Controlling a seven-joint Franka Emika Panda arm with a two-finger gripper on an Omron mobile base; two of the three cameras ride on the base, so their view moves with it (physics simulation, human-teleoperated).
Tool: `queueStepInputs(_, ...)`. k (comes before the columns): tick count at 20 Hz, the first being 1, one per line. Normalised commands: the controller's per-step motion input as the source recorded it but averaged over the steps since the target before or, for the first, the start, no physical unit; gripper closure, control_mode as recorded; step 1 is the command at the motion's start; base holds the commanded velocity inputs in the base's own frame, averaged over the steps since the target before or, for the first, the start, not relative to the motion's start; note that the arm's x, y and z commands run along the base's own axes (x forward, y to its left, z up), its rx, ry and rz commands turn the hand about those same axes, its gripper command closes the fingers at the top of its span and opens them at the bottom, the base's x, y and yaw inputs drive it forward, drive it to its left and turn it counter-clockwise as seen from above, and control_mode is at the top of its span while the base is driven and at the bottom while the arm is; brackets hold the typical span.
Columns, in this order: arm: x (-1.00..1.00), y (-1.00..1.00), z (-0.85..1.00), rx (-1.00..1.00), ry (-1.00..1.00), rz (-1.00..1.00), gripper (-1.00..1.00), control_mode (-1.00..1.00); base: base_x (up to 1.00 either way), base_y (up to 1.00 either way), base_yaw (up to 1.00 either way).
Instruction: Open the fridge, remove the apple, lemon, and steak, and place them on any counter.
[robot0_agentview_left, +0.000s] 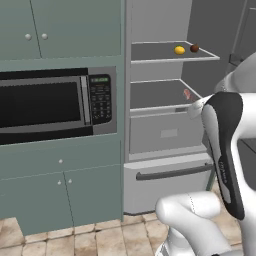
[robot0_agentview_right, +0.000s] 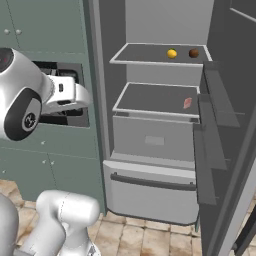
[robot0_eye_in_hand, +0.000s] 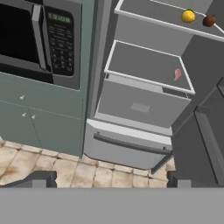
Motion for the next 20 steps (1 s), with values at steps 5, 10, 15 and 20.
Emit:
queueStepInputs(5, 0.0, 0.16, 0.0, 0.0, 0.0, 0.0, -1.0, -1.0, 0.0, 0.0, 0.0)
queueStepInputs(10, 0.0, 0.0, 0.0, 0.0, 0.0, 0.0, -1.0, -1.0, 0.0, 0.0, 0.0)
queueStepInputs(15, 0.0, 0.08, 0.0, 0.0, 0.02, 0.0, -1.0, -1.0, 0.0, 0.0, 0.0)
queueStepInputs(20, 0.0, 0.27, -0.03, 0.0, 0.07, 0.0, -1.0, -1.0, 0.0, 0.0, 0.0)
